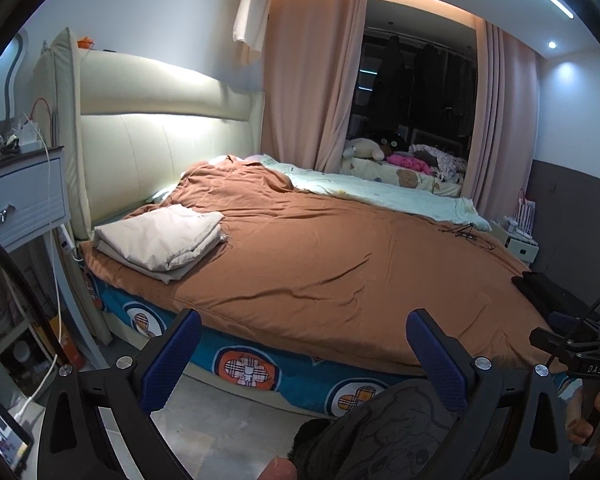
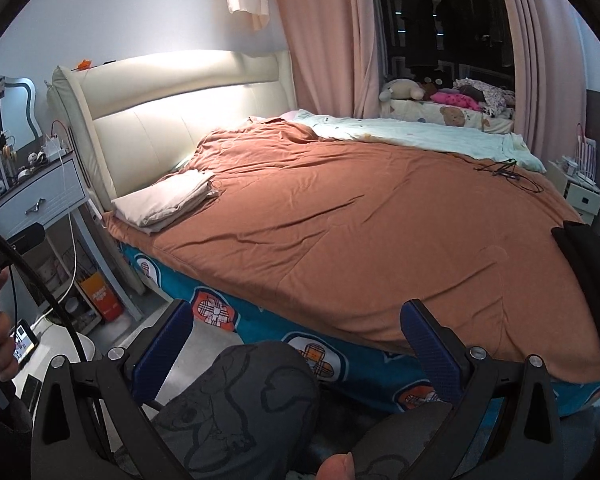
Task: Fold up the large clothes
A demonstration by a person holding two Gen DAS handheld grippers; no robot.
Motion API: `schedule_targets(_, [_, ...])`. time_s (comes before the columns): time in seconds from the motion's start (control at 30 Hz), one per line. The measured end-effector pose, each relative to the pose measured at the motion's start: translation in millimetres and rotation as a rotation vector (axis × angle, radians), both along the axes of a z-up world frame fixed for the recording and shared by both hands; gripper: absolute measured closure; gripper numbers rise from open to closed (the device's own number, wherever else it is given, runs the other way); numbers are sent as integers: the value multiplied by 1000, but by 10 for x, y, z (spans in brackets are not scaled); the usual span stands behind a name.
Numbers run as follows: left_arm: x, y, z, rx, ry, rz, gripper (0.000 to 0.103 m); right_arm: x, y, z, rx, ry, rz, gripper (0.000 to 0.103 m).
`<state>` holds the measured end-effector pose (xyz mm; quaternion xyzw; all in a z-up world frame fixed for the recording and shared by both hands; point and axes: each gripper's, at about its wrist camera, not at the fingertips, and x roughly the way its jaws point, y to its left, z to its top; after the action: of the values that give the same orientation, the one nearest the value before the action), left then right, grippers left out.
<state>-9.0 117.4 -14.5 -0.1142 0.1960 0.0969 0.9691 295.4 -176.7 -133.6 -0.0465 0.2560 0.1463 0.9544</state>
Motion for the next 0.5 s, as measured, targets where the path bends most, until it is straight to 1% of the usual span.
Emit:
schedule_targets(0.1, [-15,-1,-33,-7,-1,-7,0,-17,3,-51,25,6,9,0])
schedule_targets(0.2, [-18,-3,-37,-2,2,-4,0,-23,30,-71,-4,-9,-15,0])
schedule_targets(0.27, [-17,0,-28,-13,-2,-11,0,-59,34,-88,10,-17,-9,0])
schedule_targets(0.5, [-33,-54,14,12,-16,-3,0,-138,56,-112,16,-47,-14,0])
